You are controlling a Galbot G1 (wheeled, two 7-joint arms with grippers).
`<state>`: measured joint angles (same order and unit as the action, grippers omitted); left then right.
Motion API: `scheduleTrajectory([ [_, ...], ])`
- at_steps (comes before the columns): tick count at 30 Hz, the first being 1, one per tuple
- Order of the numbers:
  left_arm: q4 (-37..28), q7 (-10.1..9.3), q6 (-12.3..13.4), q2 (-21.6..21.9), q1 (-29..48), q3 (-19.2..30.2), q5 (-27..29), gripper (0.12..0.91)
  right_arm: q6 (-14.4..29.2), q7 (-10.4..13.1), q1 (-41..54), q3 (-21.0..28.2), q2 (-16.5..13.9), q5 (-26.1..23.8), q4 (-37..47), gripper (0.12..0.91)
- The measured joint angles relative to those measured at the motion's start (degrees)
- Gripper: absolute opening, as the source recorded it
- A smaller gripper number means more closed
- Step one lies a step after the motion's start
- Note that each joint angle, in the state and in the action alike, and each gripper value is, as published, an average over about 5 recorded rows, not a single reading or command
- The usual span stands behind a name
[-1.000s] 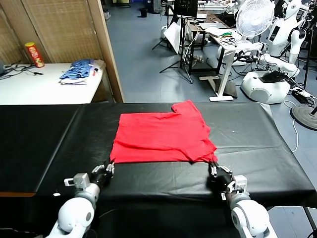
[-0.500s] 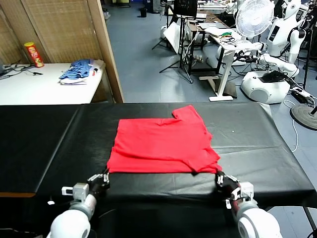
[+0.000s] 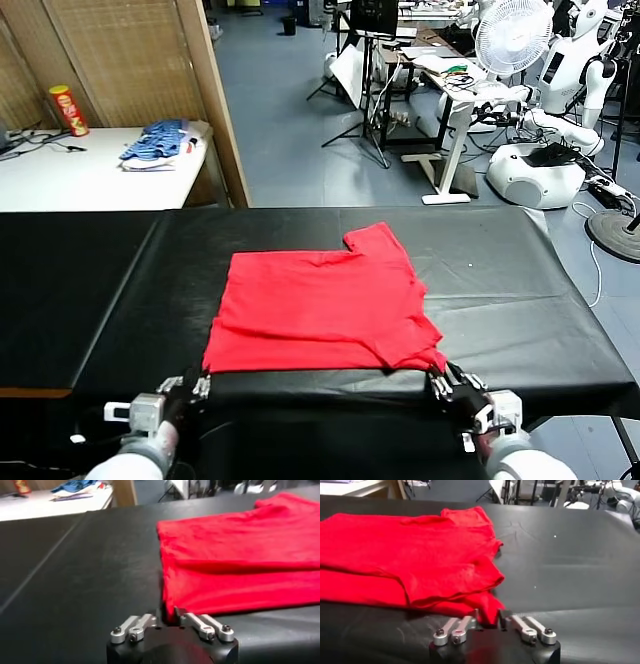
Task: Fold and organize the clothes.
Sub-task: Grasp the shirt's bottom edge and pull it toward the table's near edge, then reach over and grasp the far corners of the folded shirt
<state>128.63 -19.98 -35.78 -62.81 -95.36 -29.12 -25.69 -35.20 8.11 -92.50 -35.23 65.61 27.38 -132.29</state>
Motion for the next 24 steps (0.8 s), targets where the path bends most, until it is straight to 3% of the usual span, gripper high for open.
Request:
scheduleTrajectory([
  [4, 3.2, 0.27, -0.84, 1.01, 0.1, -1.35, -0.49, 0.779, 1.32, 1.28, 5.74, -0.63, -1.51, 3.36, 1.57, 0.794],
  [11, 1.07, 1.27, -1.57, 4.72, 10.38, -2.96, -9.34, 0.798, 2.69, 0.67, 22.26, 3.56, -2.61, 3.27, 13.4, 0.798],
  [17, -9.29, 1.45, -1.08, 5.7, 25.97, 1.5, -16.01, 0.798, 2.73, 0.56, 36.86, 10.1, -1.33, 0.93, 27.96, 0.798],
  [24, -26.4, 2.3, -2.02, 2.96, 43.95, 9.84, -17.94, 0.798, 1.99, -0.48, 50.32, 17.41, 2.27, 0.44, 43.83, 0.798],
])
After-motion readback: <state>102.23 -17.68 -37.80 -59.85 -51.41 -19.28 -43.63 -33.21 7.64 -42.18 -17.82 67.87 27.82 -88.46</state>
